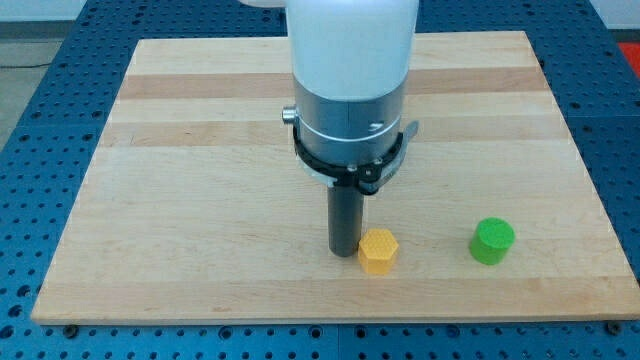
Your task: Push yellow hexagon towards green circle
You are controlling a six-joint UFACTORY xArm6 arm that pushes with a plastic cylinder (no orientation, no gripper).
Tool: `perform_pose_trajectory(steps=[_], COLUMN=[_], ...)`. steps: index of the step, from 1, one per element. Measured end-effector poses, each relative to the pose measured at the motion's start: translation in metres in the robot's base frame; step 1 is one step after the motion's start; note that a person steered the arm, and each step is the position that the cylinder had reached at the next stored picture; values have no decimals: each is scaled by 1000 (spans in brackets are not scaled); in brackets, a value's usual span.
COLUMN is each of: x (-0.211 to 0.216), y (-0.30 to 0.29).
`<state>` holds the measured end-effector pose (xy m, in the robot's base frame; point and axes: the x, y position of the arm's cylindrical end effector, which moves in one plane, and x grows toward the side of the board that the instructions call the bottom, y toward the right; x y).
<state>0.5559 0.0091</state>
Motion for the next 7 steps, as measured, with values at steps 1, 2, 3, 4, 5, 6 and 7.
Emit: perform_pose_trajectory(steps=[1,2,3,4,5,6,7], x=[6,16,25,25,20,10,6], y=[-3,-4,-2,6,15,28,43])
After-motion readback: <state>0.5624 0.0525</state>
